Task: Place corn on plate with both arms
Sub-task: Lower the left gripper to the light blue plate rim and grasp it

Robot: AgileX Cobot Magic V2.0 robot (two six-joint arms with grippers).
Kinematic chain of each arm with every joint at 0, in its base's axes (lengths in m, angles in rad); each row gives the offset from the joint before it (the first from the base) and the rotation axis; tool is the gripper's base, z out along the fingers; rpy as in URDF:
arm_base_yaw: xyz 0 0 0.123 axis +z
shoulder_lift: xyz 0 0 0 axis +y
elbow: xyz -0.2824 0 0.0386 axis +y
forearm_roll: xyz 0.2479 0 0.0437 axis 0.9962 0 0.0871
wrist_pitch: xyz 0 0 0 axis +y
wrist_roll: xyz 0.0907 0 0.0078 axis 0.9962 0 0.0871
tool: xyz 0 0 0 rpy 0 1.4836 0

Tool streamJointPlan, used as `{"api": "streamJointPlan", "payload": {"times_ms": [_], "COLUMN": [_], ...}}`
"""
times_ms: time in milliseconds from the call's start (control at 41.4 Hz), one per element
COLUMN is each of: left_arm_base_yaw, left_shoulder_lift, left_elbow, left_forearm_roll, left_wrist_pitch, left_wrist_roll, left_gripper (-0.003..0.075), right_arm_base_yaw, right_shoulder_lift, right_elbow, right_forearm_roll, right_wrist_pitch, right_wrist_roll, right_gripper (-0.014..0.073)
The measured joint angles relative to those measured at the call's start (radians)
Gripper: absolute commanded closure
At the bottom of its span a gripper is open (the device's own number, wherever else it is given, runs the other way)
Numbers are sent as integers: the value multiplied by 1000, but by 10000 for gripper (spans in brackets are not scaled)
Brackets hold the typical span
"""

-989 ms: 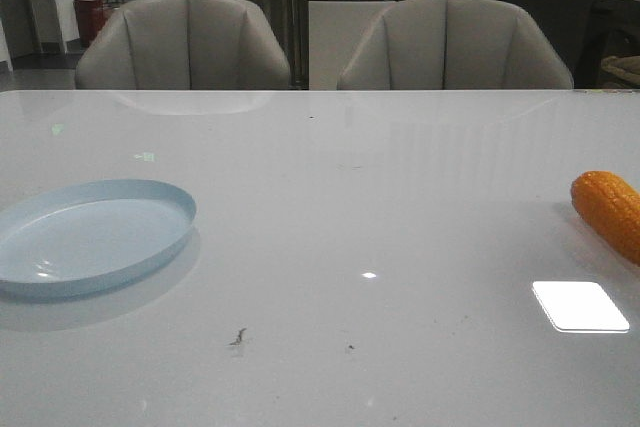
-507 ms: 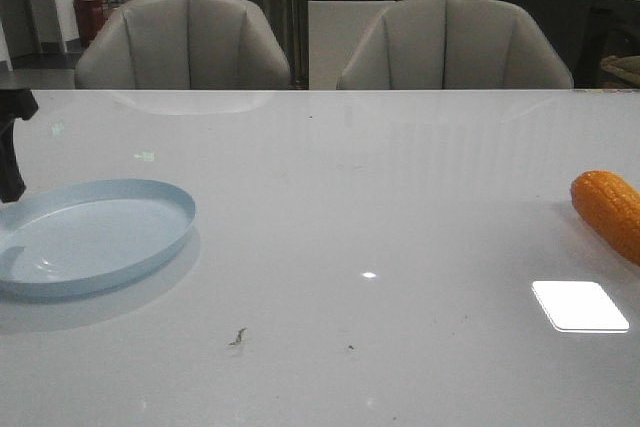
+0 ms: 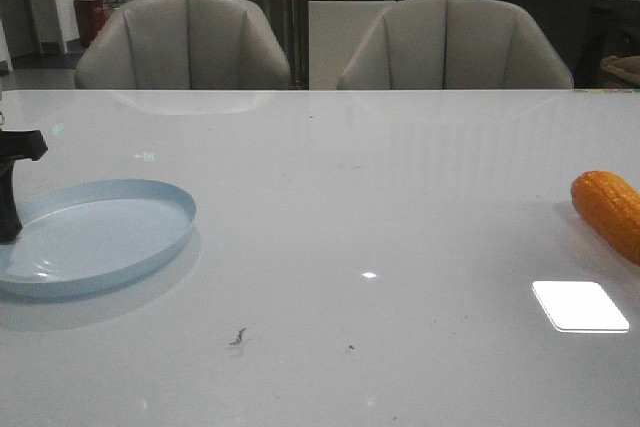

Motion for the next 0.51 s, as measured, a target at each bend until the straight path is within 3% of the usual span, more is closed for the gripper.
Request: {"api": "streamJointPlan", "payload": {"times_ms": [48, 314, 507], "left_arm_base_yaw": [0, 0, 0], "left_shoulder_lift": [0, 0, 8], "left_elbow": [0, -14, -111], "left_forearm_roll": [-4, -15, -11], "left_wrist_pitch": [1, 9, 73], "left_wrist_roll": [0, 0, 2], "left_gripper": [634, 627, 627], "right_arm_base_yaw": [0, 0, 0], "right_shoulder_lift": [0, 0, 0], "right_elbow": [0, 0, 0], "right_forearm_roll": [0, 0, 2], "right_wrist_pitch": [0, 0, 0], "right_wrist_roll": [0, 1, 2], "right_gripper": [106, 106, 106]}}
